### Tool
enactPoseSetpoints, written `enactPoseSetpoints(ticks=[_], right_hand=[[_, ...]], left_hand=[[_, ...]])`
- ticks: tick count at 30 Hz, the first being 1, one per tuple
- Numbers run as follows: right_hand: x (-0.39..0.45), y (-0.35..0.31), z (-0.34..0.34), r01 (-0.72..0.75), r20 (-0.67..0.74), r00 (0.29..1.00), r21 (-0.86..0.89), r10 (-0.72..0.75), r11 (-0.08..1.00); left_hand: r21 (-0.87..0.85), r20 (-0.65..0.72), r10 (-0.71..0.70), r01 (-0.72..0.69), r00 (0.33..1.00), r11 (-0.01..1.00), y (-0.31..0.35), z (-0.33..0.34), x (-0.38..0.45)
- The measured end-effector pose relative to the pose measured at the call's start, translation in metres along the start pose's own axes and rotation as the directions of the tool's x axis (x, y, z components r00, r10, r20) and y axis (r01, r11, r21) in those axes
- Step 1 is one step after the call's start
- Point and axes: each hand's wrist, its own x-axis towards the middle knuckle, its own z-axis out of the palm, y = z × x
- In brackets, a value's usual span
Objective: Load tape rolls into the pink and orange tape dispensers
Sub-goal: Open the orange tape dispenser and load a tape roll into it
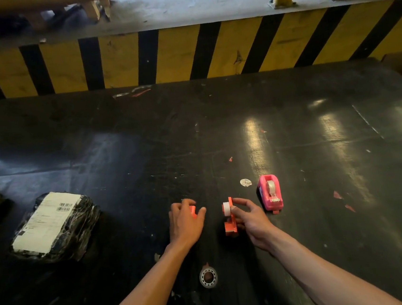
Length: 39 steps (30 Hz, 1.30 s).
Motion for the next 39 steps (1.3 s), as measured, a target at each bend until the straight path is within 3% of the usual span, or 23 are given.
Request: enactPoseSetpoints(ticks=[3,5,10,12,14,16,18,21,24,27,29,31,33,35,39], right_hand=[[-0.006,-0.001,0.005,0.02,0.074,0.997,-0.057,-0.015,0.998],[-0.007,-0.002,0.007,0.024,0.095,0.995,-0.069,-0.018,0.997],[-0.009,-0.006,0.002,0.017,0.118,0.993,-0.035,-0.012,0.999],[-0.006,-0.004,0.0,0.02,0.069,0.997,0.017,-0.021,1.0],[-0.001,0.0,-0.003,0.01,-0.009,1.0,0.041,-0.01,0.999],[0.002,0.003,-0.007,-0.011,-0.077,0.997,0.058,0.016,0.998],[0.004,0.005,-0.009,-0.028,-0.112,0.993,0.074,0.036,0.997],[0.003,0.007,-0.009,-0.043,-0.121,0.991,0.071,0.052,0.997],[0.001,0.008,-0.01,-0.039,-0.127,0.991,0.07,0.048,0.997],[-0.001,0.006,-0.014,-0.016,-0.138,0.99,0.07,0.025,0.997],[0.0,0.007,-0.016,-0.009,-0.15,0.988,0.067,0.019,0.998],[-0.001,0.008,-0.016,-0.003,-0.159,0.987,0.067,0.014,0.998],[-0.002,0.008,-0.013,-0.004,-0.16,0.987,0.07,0.015,0.998],[-0.004,0.007,-0.009,-0.011,-0.154,0.988,0.062,0.021,0.998],[-0.008,0.007,-0.006,-0.02,-0.143,0.989,0.03,0.024,0.999]], left_hand=[[-0.29,0.258,0.052,0.026,0.965,0.957,0.02,0.0,-0.005],[-0.386,0.356,0.053,0.095,0.933,0.918,0.027,-0.002,-0.007],[-0.51,0.383,0.001,0.211,0.924,0.834,0.024,-0.002,-0.004],[-0.546,0.327,-0.019,0.205,0.945,0.813,0.02,-0.001,-0.002],[-0.443,0.215,0.004,0.094,0.977,0.891,0.01,0.001,0.0],[-0.144,0.129,0.11,-0.091,0.985,0.985,-0.002,0.005,-0.001],[0.117,0.147,0.218,-0.235,0.965,0.965,-0.014,0.012,-0.005],[0.295,0.183,0.288,-0.332,0.94,0.896,-0.02,0.022,-0.014],[0.351,0.133,0.387,-0.408,0.913,0.843,-0.02,0.024,-0.021],[0.252,0.164,0.468,-0.495,0.868,0.831,-0.019,0.014,-0.036],[0.182,0.363,0.442,-0.528,0.82,0.83,-0.021,0.003,-0.048],[0.196,0.612,0.325,-0.536,0.721,0.821,-0.026,-0.007,-0.056],[0.248,0.731,0.221,-0.553,0.645,0.795,-0.032,-0.012,-0.059],[0.263,0.737,0.203,-0.55,0.645,0.793,-0.036,-0.012,-0.061],[0.209,0.653,0.226,-0.458,0.723,0.864,-0.037,-0.009,-0.057]])
